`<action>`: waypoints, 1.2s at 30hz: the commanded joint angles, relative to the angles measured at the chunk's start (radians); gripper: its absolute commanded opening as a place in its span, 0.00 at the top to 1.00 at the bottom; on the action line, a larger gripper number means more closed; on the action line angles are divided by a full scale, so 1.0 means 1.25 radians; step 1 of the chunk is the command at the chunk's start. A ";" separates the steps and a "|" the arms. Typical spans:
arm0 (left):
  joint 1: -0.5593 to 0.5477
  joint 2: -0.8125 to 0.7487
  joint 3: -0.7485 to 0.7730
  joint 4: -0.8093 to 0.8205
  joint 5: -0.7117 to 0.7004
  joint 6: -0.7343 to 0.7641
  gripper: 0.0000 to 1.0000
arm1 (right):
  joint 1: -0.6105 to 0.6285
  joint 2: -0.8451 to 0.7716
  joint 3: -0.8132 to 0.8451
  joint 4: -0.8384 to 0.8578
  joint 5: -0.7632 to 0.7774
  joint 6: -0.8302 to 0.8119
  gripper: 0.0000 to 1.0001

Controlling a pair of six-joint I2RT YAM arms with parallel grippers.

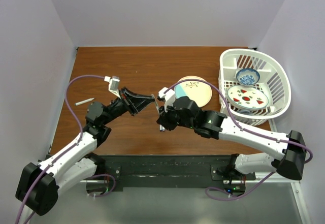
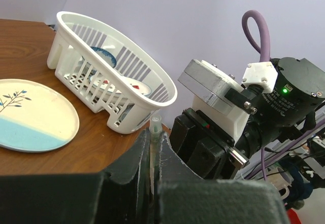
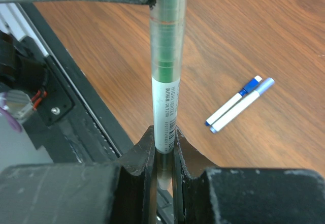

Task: Insert the pens into the pen caps

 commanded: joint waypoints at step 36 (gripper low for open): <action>0.031 0.522 0.311 -0.605 -0.332 0.135 1.00 | -0.032 -0.443 -0.230 0.085 0.107 0.107 0.01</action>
